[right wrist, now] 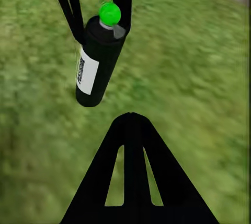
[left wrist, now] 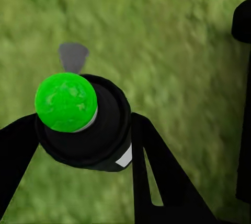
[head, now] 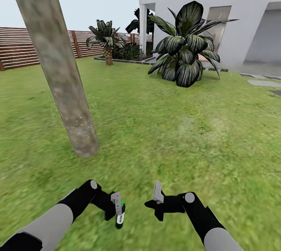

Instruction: In the garden, pick up the pesticide atomizer on the floor and spray pesticide onto both trees until each tree trunk is fully covered.

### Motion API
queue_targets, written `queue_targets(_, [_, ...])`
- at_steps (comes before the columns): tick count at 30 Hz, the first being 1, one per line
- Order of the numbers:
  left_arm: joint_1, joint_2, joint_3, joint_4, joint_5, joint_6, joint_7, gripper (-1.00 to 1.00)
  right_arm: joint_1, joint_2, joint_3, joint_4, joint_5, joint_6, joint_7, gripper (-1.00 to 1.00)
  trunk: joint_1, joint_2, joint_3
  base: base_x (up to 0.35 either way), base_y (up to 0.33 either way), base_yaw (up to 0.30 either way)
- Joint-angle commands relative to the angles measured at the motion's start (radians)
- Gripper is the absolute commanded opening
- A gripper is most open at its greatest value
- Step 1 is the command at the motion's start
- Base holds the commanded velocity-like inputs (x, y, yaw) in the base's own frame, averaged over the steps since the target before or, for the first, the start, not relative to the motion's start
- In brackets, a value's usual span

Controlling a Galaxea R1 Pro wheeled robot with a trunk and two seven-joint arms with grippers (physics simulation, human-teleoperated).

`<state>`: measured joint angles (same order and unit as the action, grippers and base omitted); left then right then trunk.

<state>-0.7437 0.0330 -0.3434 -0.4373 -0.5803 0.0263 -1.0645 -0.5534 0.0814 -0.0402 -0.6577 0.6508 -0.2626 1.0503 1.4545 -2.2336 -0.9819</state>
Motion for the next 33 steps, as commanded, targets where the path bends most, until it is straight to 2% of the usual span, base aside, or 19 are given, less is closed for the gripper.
queue_targets(1, [0.0, -0.003, -0.004, -0.001, -0.001, -0.019, 0.001, -1.0, -0.001, 0.001, -0.004, -0.002, 0.007, -0.004, 0.004, -1.0, 0.0, 0.0, -0.001, 0.0, 0.0, 0.0])
queue_targets(5, [0.0, -0.024, -0.005, 0.01, -0.002, -0.081, 0.004, -1.0, -0.001, 0.001, -0.004, -0.002, 0.008, -0.004, 0.004, -1.0, 0.0, 0.0, -0.001, 0.0, 0.0, 0.0])
queue_targets(10, [0.003, -0.061, -0.007, 0.012, -0.004, -0.099, -0.004, -1.0, -0.001, 0.0, -0.004, -0.002, 0.009, -0.004, 0.004, -1.0, 0.0, 0.0, -0.001, 0.0, 0.0, 0.0])
queue_targets(16, [0.003, -0.087, -0.008, 0.012, -0.005, -0.121, -0.005, -1.0, -0.001, 0.0, -0.004, -0.002, 0.009, -0.004, 0.003, -1.0, 0.0, 0.0, -0.001, 0.0, 0.0, 0.0])
queue_targets(28, [0.02, -0.093, -0.006, 0.01, -0.008, -0.124, 0.007, -1.0, -0.001, 0.0, -0.004, -0.003, 0.009, -0.004, 0.002, -1.0, 0.0, 0.0, -0.001, 0.0, 0.0, 0.0])
queue_targets(33, [0.031, -0.093, -0.008, 0.009, -0.006, -0.126, 0.044, -1.0, -0.001, 0.0, -0.004, -0.003, 0.009, -0.004, 0.002, -1.0, 0.0, 0.0, -0.001, 0.0, 0.0, 0.0])
